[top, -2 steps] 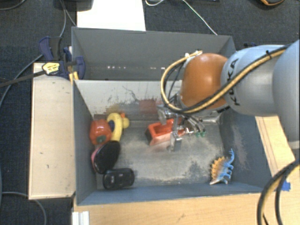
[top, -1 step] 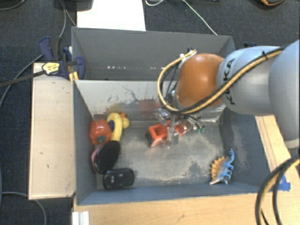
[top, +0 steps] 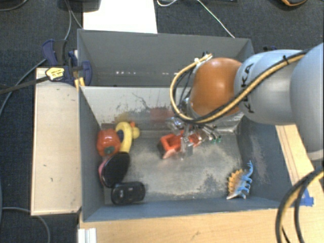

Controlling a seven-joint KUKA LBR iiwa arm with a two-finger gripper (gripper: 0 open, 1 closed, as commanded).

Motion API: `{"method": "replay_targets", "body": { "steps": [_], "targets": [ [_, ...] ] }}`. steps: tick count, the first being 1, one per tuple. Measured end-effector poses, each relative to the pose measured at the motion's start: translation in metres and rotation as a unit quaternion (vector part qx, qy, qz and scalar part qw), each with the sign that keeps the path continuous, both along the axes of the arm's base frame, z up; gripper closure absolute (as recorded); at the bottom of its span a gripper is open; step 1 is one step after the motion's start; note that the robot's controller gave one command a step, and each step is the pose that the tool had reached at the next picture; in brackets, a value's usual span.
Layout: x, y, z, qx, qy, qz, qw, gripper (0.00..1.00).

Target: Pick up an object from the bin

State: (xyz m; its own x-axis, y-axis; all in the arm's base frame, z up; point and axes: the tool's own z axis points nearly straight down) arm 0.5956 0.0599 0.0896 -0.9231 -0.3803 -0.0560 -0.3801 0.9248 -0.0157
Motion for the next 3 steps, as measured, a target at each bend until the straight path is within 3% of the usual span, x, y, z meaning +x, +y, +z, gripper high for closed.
{"method": "replay_targets", "body": {
  "steps": [1,3],
  "targets": [
    [-0.013,-0.005,0.012,-0.002,0.0094,0.001,1.0,1.0],
    [-0.014,-0.005,0.028,-0.002,0.0138,0.0,0.9999,1.0]
  ]
}}
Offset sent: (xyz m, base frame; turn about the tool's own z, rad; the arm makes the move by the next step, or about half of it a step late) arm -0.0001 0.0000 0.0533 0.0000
